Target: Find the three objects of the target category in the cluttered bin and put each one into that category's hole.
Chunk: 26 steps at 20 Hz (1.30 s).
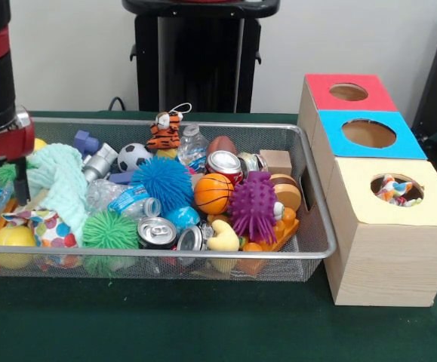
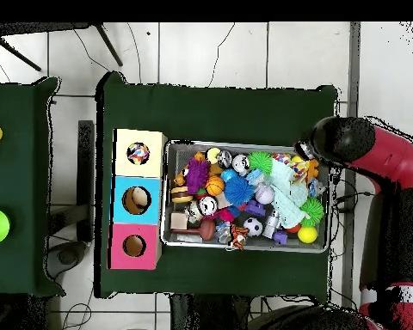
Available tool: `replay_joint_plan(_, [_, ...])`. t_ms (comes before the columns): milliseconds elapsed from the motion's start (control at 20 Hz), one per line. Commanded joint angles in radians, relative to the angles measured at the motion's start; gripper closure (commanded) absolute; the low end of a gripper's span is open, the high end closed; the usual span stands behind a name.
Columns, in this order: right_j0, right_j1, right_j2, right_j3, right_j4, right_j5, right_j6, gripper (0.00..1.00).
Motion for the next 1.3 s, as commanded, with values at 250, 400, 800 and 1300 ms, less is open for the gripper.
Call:
replay_joint_plan(250, [0.011,0.009,0.041,0.169,0.068,-0.073,0.221,0.0])
replay_joint_plan(400, [0.01,0.018,0.043,0.179,0.077,-0.104,0.226,0.0])
replay_joint_plan(800, [0.039,0.027,-0.012,0.19,0.1,-0.127,0.311,0.0])
replay_joint_plan(1300, [0.071,0.034,-0.052,0.21,0.092,-0.162,0.315,0.0])
